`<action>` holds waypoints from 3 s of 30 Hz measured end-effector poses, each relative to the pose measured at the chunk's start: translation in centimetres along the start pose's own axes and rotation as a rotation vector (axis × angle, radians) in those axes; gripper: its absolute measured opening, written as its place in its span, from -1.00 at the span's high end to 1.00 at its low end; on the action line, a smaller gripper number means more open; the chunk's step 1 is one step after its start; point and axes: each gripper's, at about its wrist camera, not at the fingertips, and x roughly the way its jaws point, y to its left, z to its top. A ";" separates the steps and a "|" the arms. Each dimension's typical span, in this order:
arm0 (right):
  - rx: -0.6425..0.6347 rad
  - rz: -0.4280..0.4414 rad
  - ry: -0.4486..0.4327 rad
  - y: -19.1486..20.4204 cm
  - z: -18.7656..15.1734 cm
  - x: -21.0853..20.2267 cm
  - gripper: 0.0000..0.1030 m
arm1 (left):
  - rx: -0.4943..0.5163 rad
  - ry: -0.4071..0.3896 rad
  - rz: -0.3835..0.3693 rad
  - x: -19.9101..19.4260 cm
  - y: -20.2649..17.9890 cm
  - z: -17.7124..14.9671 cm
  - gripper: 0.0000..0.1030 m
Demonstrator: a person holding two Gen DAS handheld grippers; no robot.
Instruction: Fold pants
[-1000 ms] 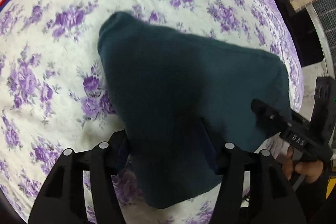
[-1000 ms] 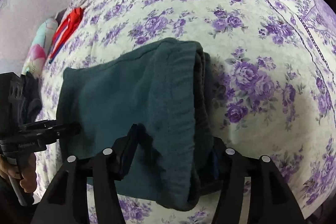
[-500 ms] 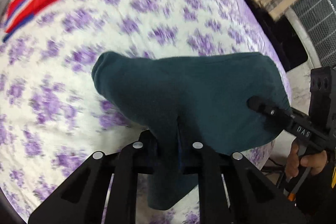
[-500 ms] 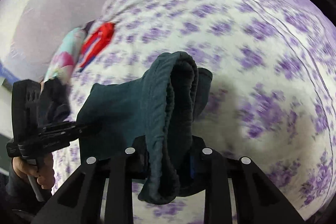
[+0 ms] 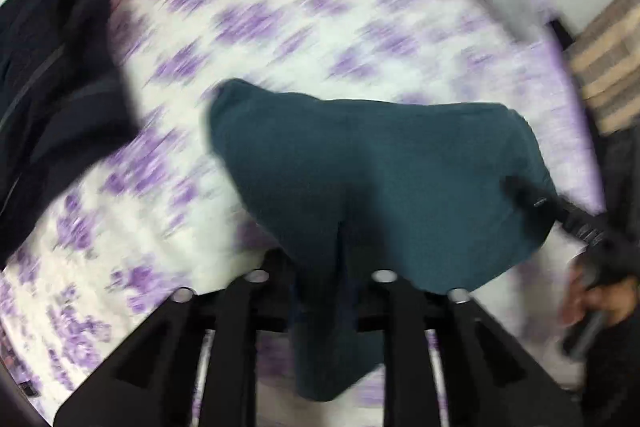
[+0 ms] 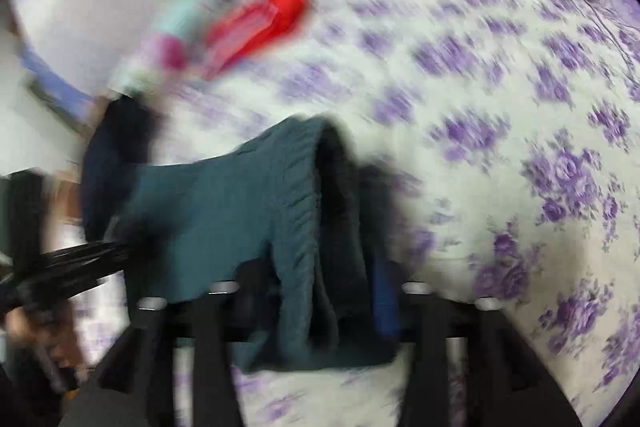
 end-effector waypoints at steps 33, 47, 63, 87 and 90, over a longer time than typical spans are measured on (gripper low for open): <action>-0.204 0.294 0.085 6.7 -2.3 -0.3 0.88 | -0.116 -0.073 0.095 -0.1 0.5 0.8 -0.36; -0.103 0.270 -0.022 1.7 -2.6 -3.8 0.88 | -0.183 -0.034 0.080 -0.3 2.3 -1.6 -0.69; 0.021 0.149 -0.068 -0.2 0.2 -2.7 -0.40 | -0.280 0.054 0.000 1.8 3.4 1.1 -0.74; -0.149 0.175 0.098 3.2 -1.1 1.9 0.19 | -0.115 0.151 -0.051 4.7 1.2 -0.9 -0.90; -0.136 0.171 0.098 3.5 -0.8 2.0 0.32 | -0.085 0.149 -0.020 5.1 0.0 -0.5 -0.84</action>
